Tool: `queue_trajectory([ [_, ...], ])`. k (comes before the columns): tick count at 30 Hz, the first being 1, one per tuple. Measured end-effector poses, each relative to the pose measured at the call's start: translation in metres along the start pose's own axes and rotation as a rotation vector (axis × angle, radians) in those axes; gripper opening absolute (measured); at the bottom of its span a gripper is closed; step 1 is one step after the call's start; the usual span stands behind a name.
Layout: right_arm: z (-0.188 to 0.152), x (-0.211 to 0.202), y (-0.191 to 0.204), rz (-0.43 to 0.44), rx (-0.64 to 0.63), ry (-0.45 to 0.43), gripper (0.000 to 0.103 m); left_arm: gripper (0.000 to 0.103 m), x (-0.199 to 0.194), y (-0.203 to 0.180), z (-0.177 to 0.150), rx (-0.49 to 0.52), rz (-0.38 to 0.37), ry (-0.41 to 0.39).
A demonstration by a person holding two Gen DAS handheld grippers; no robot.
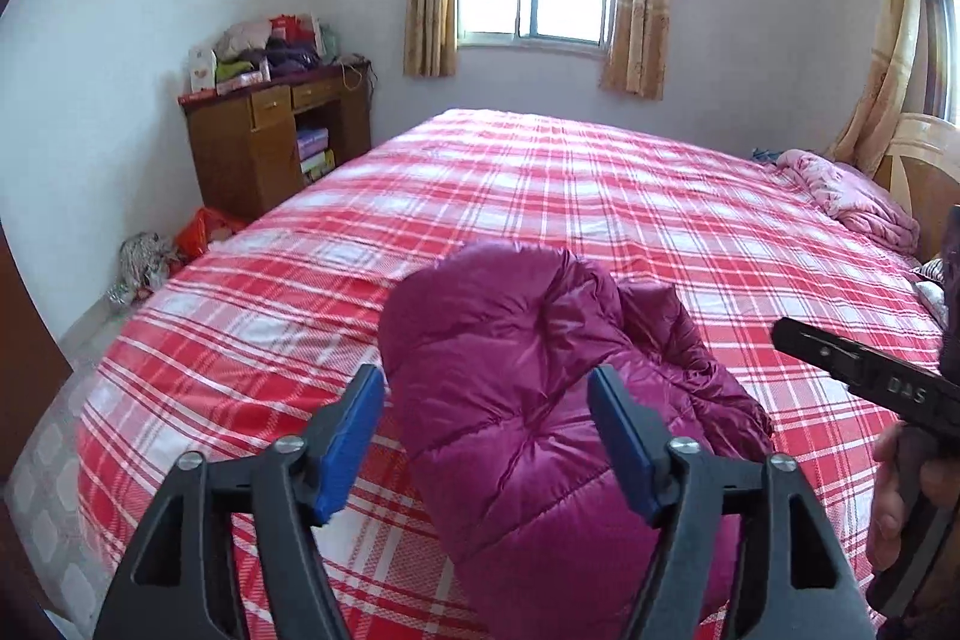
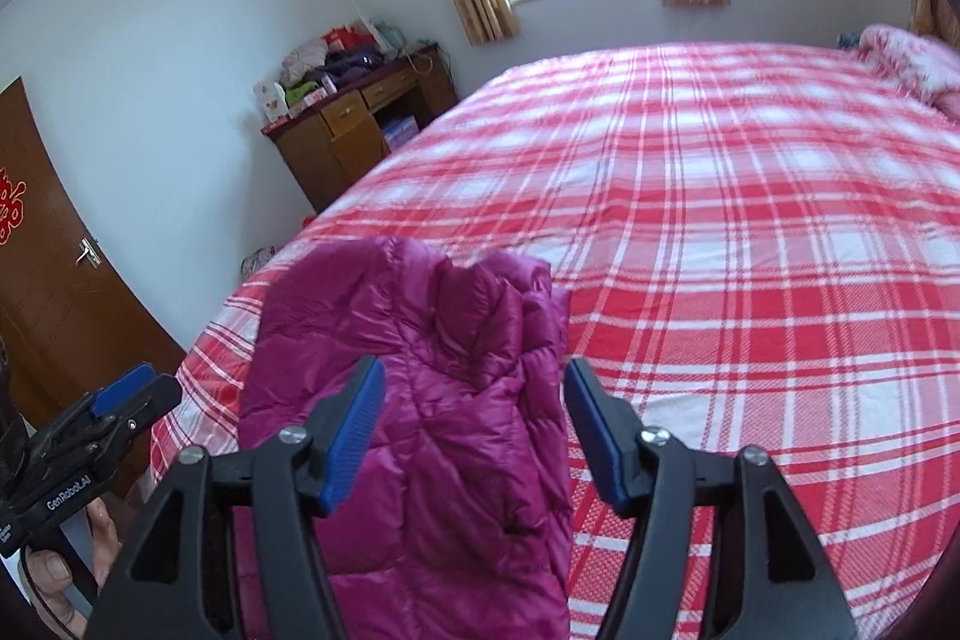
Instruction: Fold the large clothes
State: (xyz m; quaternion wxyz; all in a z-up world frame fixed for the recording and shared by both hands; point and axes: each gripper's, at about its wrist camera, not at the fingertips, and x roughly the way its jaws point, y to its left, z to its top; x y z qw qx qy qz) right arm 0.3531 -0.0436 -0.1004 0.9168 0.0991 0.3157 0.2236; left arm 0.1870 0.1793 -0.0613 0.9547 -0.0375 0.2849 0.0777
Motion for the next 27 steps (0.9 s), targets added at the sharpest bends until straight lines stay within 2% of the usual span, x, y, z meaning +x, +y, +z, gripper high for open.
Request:
queue_trajectory([
  [3, -0.003, -0.025, 0.016, -0.005, -0.034, -0.063, 0.077, 0.084, -0.015, 0.002, 0.004, -0.003, 0.014, -0.045],
  [10, -0.008, -0.051, 0.039, -0.03, -0.099, -0.116, 0.083, 0.084, -0.032, 0.004, 0.012, -0.022, -0.014, -0.096],
  [19, -0.012, -0.064, 0.051, -0.038, -0.136, -0.148, 0.088, 0.084, -0.045, 0.005, 0.014, -0.025, -0.027, -0.133],
  [27, -0.017, -0.067, 0.053, -0.036, -0.143, -0.151, 0.088, 0.084, -0.045, 0.005, 0.013, -0.024, -0.025, -0.13],
])
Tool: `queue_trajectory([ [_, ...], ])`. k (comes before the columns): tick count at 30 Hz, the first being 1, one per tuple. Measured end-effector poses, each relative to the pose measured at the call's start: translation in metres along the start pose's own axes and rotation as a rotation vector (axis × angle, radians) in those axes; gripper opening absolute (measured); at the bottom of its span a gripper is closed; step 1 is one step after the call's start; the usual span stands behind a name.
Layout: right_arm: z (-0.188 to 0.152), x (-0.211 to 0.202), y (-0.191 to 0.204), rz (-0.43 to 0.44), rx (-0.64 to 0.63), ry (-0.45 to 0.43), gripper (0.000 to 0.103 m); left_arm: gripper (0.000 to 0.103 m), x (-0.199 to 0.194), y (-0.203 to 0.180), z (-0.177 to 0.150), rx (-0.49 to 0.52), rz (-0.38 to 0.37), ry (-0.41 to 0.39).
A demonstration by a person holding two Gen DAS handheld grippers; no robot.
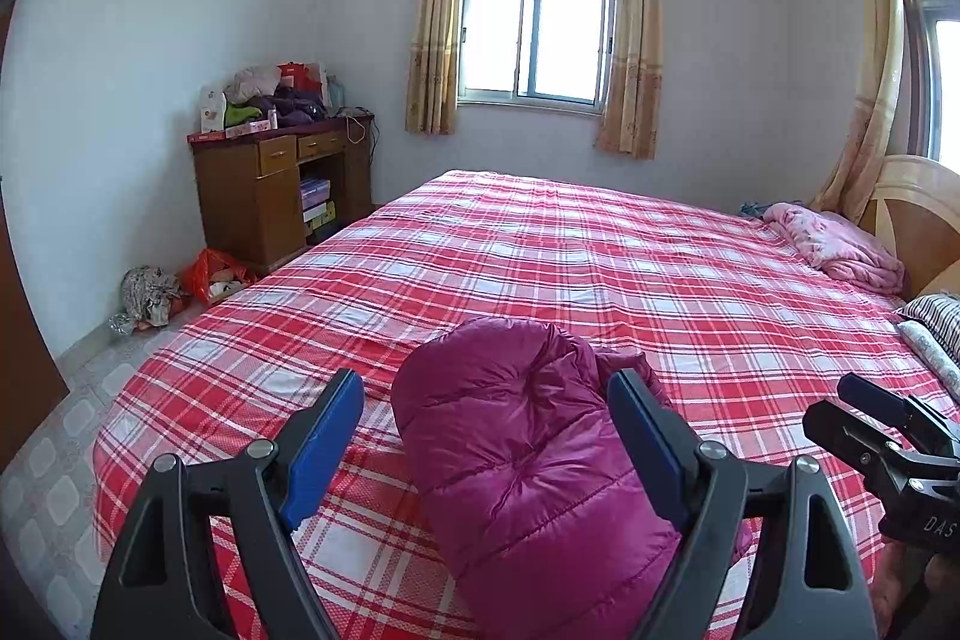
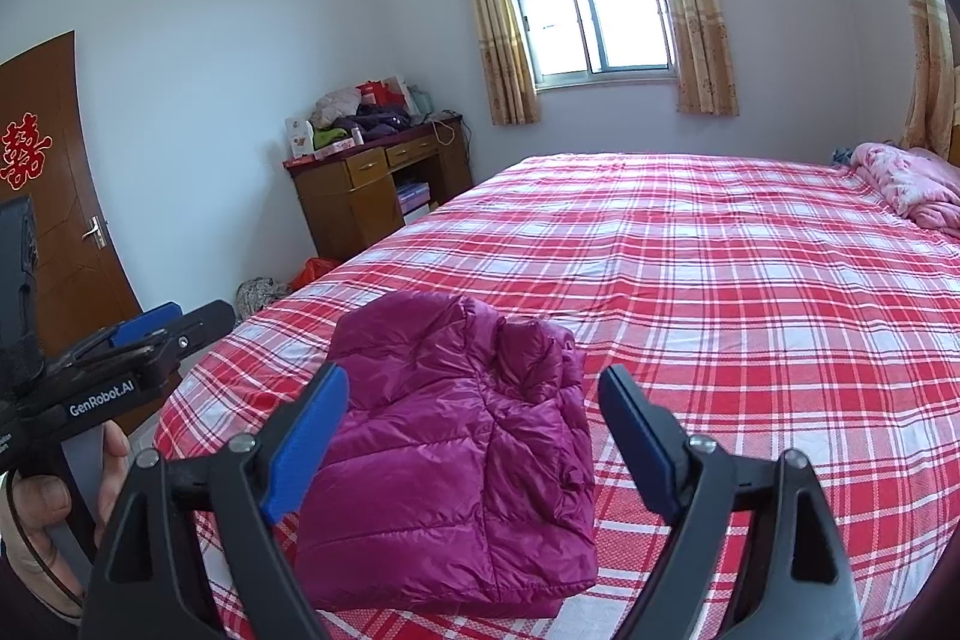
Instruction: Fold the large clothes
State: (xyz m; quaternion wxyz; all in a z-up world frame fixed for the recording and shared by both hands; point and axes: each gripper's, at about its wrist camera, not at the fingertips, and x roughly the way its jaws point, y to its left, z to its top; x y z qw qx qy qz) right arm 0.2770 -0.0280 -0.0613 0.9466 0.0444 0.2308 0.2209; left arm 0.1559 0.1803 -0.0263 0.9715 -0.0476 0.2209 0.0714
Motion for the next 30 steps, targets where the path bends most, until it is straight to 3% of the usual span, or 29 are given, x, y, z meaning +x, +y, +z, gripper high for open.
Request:
queue_trajectory([
  [30, -0.0071, -0.0079, -0.0041, -0.008, 0.004, -0.024, 0.095, 0.084, 0.0034, -0.01, -0.0045, 0.022, 0.007, 0.017],
])
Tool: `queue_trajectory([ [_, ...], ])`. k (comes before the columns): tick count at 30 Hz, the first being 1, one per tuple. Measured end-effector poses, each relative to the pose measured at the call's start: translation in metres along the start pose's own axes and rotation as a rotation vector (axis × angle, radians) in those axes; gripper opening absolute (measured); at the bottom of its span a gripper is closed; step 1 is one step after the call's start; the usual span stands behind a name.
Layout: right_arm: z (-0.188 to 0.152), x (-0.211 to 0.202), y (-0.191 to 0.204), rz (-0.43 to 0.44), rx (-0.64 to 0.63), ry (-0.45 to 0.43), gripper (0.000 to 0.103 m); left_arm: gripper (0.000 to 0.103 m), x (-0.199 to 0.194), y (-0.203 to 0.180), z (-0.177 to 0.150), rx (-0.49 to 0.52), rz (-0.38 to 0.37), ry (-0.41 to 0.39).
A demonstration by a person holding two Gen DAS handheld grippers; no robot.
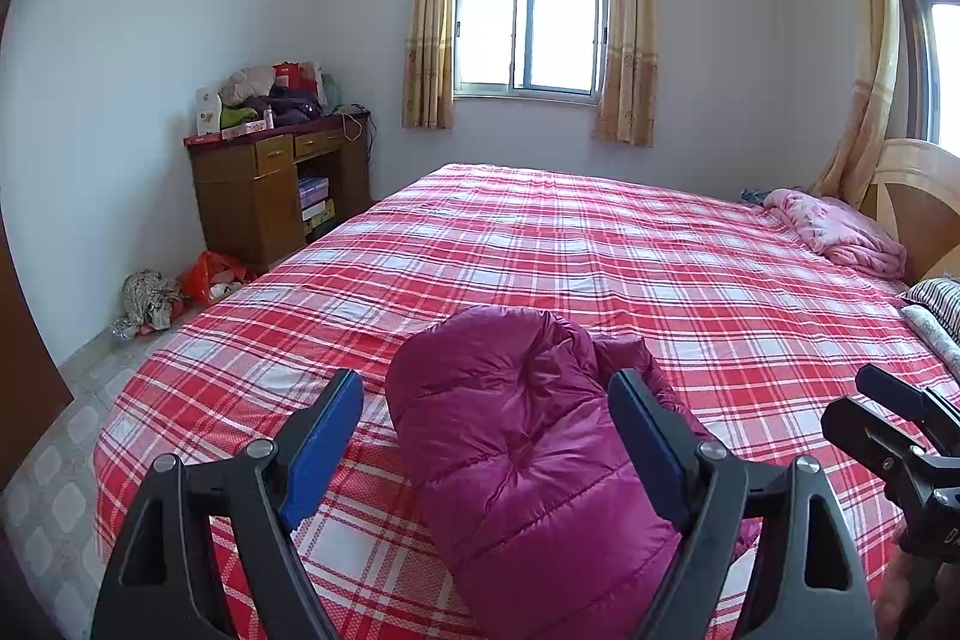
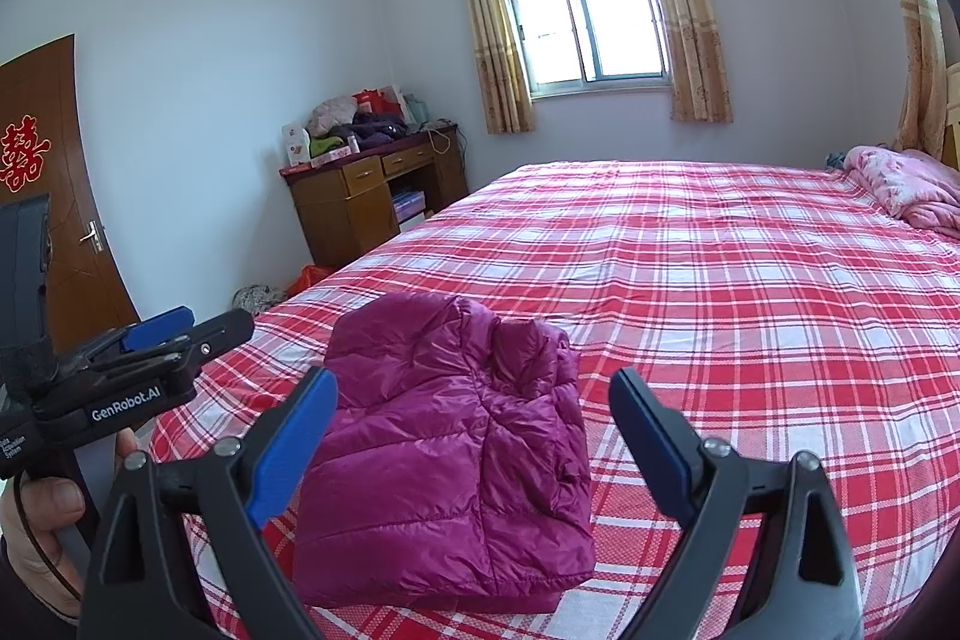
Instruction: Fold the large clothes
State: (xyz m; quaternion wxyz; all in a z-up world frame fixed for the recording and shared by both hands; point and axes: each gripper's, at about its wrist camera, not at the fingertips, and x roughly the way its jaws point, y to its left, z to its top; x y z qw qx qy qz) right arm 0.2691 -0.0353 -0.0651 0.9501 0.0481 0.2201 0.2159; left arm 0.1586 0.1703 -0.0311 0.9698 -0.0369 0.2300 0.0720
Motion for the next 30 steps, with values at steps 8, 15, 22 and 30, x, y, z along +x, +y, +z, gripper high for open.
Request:
queue_trajectory([
  [8, 0.0, -0.002, -0.002, -0.002, 0.003, -0.01, 0.095, 0.084, 0.003, -0.001, -0.002, 0.001, 0.02, 0.0],
  [15, 0.002, -0.006, 0.0, 0.0, 0.0, -0.026, 0.095, 0.084, 0.004, -0.001, -0.001, -0.009, 0.031, -0.002],
  [22, 0.006, -0.014, 0.003, -0.003, -0.018, -0.057, 0.099, 0.084, 0.001, -0.002, -0.001, -0.006, 0.035, -0.019],
  [30, 0.004, -0.015, 0.005, 0.0, -0.021, -0.053, 0.099, 0.085, 0.006, -0.004, -0.005, 0.011, 0.045, -0.007],
])
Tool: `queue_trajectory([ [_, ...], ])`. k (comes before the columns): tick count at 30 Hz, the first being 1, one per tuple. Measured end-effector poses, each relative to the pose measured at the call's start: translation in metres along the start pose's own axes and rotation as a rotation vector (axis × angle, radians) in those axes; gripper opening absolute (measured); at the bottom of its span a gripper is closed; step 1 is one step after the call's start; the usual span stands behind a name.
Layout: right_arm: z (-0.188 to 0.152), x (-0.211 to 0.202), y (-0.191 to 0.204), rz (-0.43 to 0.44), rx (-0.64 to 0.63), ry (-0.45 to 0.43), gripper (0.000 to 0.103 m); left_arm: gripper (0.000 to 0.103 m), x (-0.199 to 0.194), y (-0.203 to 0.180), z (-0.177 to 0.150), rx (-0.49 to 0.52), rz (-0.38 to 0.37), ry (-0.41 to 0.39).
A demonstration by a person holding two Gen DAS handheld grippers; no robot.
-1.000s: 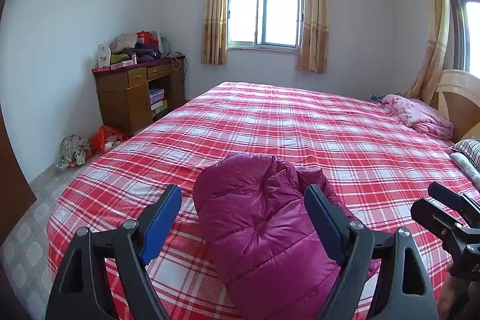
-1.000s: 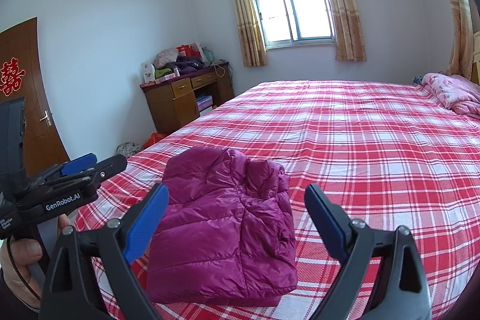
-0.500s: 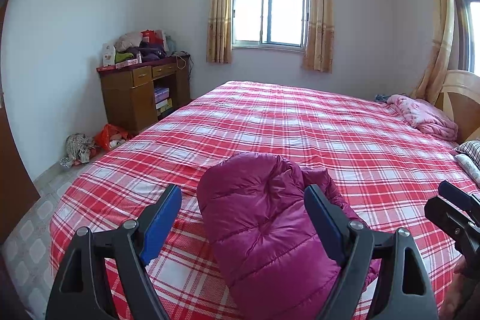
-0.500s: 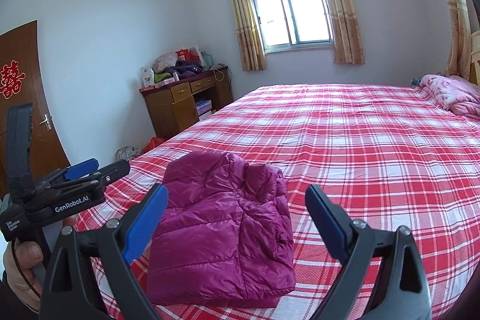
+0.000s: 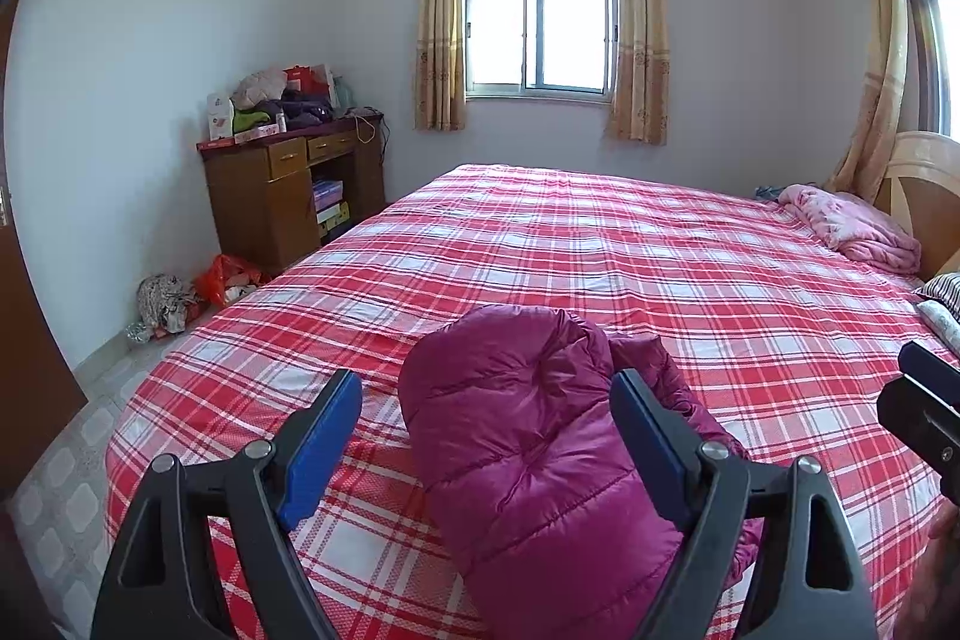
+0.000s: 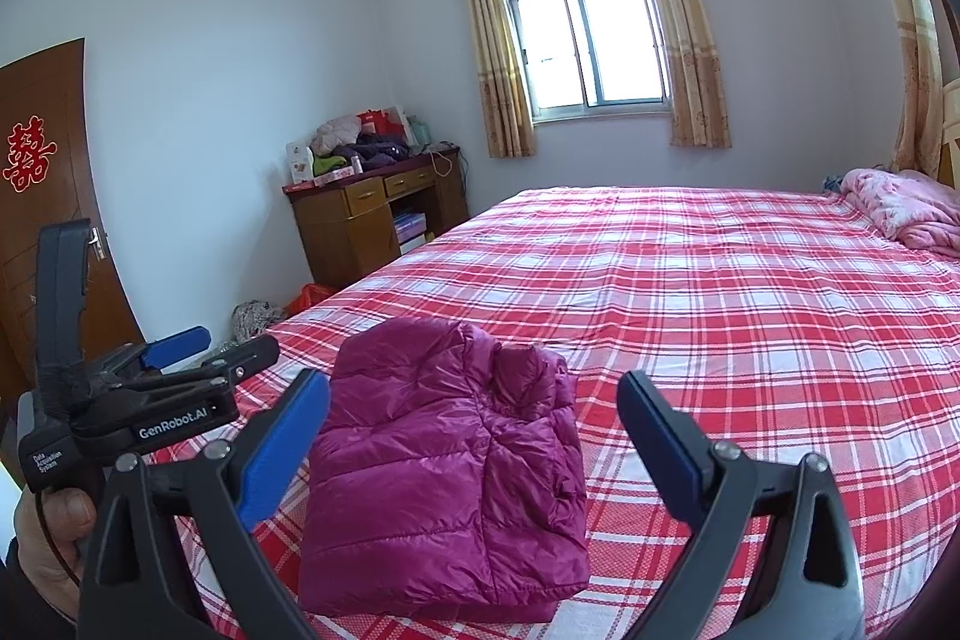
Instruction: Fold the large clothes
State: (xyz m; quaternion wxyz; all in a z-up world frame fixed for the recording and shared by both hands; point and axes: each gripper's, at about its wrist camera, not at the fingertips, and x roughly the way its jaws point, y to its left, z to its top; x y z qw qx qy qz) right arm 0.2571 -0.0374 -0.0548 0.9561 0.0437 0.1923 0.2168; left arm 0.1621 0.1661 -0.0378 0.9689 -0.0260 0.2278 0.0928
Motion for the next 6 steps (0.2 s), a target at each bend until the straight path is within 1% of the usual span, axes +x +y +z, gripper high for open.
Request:
queue_trajectory([
  [3, -0.0013, 0.0007, -0.0016, -0.002, 0.005, 0.006, 0.099, 0.085, 0.0, -0.0021, -0.0018, 0.01, 0.008, -0.008],
  [6, -0.0016, 0.0024, -0.0029, -0.004, 0.007, 0.01, 0.099, 0.085, 0.0004, -0.0037, -0.002, 0.01, -0.005, -0.01],
])
